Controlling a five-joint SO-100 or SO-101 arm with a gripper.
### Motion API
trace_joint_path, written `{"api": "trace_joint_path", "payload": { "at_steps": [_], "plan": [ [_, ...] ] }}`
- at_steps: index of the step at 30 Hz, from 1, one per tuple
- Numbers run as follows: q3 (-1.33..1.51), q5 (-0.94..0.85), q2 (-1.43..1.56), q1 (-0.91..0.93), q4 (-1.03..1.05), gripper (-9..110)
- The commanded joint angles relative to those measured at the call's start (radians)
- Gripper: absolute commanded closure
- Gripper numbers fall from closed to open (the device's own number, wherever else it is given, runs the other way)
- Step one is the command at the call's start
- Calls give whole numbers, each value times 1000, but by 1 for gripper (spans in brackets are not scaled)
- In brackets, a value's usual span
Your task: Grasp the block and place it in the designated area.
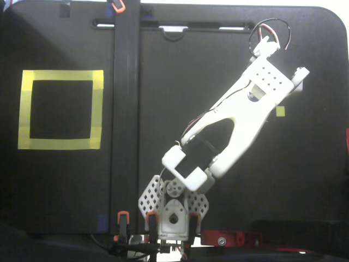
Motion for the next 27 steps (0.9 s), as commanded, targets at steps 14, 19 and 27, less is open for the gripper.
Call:
{"api": "trace_joint_path", "payload": {
  "at_steps": [14,19,27],
  "plan": [
    [-25,-11,-9,-3,58,98],
    [-25,-11,-9,2,43,74],
    [-25,-35,-9,6,3,58]
  ]
}}
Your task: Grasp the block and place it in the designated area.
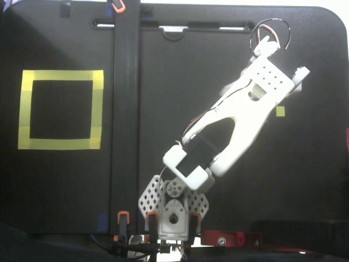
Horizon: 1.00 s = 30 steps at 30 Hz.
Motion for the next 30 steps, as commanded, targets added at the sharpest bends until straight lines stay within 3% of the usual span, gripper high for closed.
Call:
{"api": "trace_joint_path", "payload": {
  "at_steps": [1,15,30],
  "plan": [
    [-25,-14,3,9,-17,58],
    [-25,-101,-40,69,-41,58],
    [32,-133,-199,98,-201,58]
  ]
}}
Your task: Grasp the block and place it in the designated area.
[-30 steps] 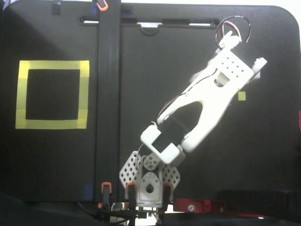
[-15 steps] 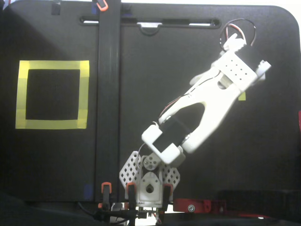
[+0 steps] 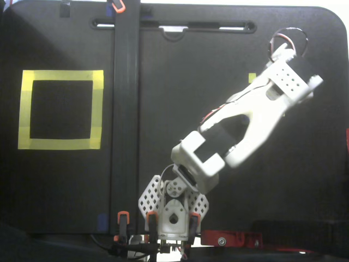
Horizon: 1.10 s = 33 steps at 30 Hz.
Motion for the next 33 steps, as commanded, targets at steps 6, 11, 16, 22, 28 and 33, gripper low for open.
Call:
{"api": "trace_joint_path", "payload": {
  "at_steps": [6,11,16,22,28,33],
  "plan": [
    [127,-6,-3,12,-169,58],
    [193,-6,-6,12,-241,58],
    [222,-5,-21,6,-279,58],
    [247,-2,-49,-5,-331,58],
    [253,0,-71,-14,-354,58],
    [261,-3,-72,-18,-357,58]
  ]
}}
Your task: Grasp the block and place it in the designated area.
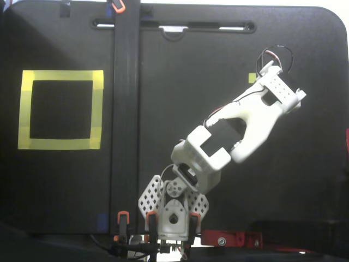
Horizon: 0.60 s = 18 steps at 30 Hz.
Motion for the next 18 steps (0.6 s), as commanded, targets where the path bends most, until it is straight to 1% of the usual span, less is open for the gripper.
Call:
{"api": "trace_joint_path", "payload": {
  "at_steps": [1,2,7,8,11,18],
  "plan": [
    [8,-3,-2,-9,-6,59],
    [11,-3,-2,-11,-8,60],
    [28,-3,0,-12,-31,78],
    [32,-3,2,-12,-34,79],
    [44,-3,6,-14,-43,82],
    [57,-3,12,-15,-51,82]
  ]
}}
